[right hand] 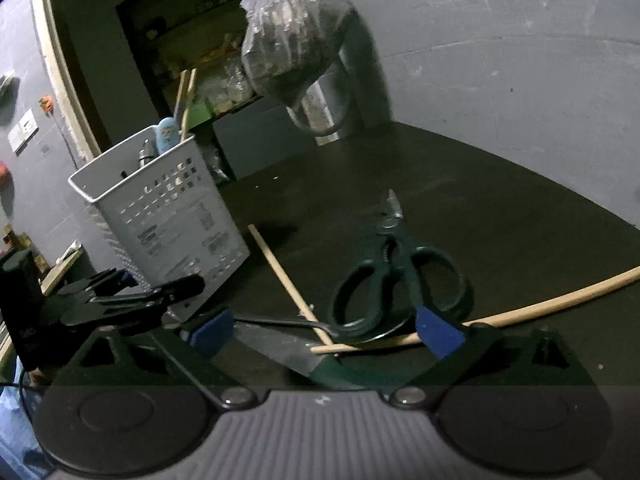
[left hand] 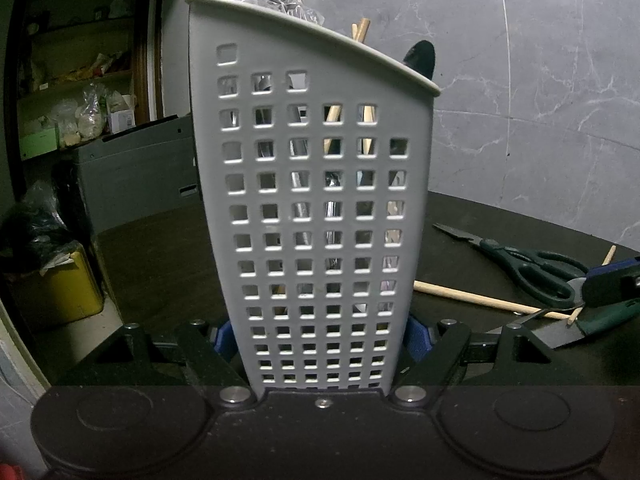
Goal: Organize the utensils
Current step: 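Move the right tool back over the green-handled scissors, then grasp the second silver spoon by its handle with the right tool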
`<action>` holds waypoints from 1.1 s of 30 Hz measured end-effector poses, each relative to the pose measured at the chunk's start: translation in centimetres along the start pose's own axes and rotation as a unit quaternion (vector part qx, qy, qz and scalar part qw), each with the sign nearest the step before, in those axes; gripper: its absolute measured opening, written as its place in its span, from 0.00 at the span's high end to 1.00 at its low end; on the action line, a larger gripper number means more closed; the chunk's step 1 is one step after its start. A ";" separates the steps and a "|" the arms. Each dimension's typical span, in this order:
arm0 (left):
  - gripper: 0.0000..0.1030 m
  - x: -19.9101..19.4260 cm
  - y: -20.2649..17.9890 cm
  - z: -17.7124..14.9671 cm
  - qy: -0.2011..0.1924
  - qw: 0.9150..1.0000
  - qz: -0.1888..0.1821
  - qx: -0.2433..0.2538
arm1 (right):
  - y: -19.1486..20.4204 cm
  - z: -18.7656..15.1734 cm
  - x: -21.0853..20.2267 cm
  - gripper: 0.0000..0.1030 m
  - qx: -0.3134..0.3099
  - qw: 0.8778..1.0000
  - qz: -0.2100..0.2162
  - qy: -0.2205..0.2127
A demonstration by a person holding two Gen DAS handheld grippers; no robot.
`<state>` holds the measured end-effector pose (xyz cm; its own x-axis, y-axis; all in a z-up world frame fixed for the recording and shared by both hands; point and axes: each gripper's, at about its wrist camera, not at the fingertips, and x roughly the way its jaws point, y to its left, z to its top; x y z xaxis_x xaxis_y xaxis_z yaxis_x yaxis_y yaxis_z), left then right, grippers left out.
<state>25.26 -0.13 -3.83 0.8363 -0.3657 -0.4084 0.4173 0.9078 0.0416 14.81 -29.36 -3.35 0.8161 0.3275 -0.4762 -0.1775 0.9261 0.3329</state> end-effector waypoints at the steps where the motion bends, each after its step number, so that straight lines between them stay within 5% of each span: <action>1: 0.22 0.0 -0.1 0.0 0.000 1.000 0.000 0.000 | 0.1 0.0 0.1 0.12 -0.003 1.000 -0.003 0.000; 4: 0.22 0.0 -0.1 0.0 0.000 1.000 0.001 0.001 | -0.2 0.2 0.7 0.26 0.012 1.000 -0.007 0.012; 12: 0.22 0.0 -0.1 0.0 0.001 1.000 -0.001 0.002 | -0.2 0.0 1.2 0.41 0.012 1.000 -0.026 0.007; 19: 0.22 -0.1 -0.1 0.0 0.001 1.000 0.000 0.003 | -0.5 0.1 1.4 0.79 0.018 0.999 -0.041 0.011; 33: 0.22 -0.1 -0.1 0.0 0.001 1.000 0.000 0.004 | -1.1 0.0 0.7 0.91 0.052 0.998 -0.018 -0.023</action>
<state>25.17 -0.25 -3.80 0.8354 -0.3649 -0.4110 0.4196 0.9064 0.0483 15.54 -30.16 -4.04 0.8459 0.2829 -0.4521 -0.0917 0.9122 0.3993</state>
